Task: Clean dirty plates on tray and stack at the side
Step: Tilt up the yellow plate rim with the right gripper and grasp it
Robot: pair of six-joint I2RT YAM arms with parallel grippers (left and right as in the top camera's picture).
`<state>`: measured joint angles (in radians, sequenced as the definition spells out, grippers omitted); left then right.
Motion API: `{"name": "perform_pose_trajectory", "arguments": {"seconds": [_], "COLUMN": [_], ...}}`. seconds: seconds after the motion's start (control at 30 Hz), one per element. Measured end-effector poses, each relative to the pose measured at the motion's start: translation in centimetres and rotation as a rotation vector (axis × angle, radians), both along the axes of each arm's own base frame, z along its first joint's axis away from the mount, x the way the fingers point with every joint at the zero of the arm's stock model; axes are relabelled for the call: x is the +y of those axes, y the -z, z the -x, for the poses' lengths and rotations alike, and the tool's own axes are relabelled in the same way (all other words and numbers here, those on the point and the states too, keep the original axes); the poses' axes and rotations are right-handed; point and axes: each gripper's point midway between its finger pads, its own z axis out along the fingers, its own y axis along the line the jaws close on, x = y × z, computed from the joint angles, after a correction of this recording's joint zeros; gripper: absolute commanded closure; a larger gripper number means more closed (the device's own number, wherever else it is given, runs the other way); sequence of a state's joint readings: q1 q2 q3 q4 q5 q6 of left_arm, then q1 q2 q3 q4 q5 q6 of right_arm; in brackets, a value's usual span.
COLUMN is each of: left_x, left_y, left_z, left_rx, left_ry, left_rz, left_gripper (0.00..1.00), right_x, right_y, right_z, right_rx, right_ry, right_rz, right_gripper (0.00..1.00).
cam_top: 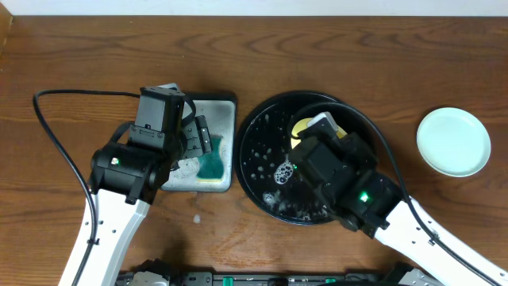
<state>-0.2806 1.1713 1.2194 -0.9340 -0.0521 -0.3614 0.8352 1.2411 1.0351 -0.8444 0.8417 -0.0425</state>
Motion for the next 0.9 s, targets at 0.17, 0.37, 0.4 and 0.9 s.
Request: {"name": "perform_pose_trajectory", "arguments": {"seconds": [0.17,0.37,0.4,0.9], "left_x": [0.0,0.0,0.0,0.0], "left_y": [0.0,0.0,0.0,0.0], "left_z": [0.0,0.0,0.0,0.0], "left_rx": [0.000,0.000,0.000,0.000], "left_ry": [0.000,0.000,0.000,0.000], "left_rz": [0.000,0.000,0.000,0.000], "left_gripper": [0.18,0.18,0.18,0.17], "right_x": [-0.1,-0.4,-0.4,0.4], "right_y": [-0.7,-1.0,-1.0,-1.3], "right_z": [0.0,-0.1,-0.1,0.0], "right_rx": [-0.030,-0.045,-0.045,-0.052], "right_ry": [-0.009,-0.006,-0.007,-0.045], "right_rz": [0.051,0.083,0.085,0.111], "right_gripper": [0.99,0.99,0.99,0.99]}}
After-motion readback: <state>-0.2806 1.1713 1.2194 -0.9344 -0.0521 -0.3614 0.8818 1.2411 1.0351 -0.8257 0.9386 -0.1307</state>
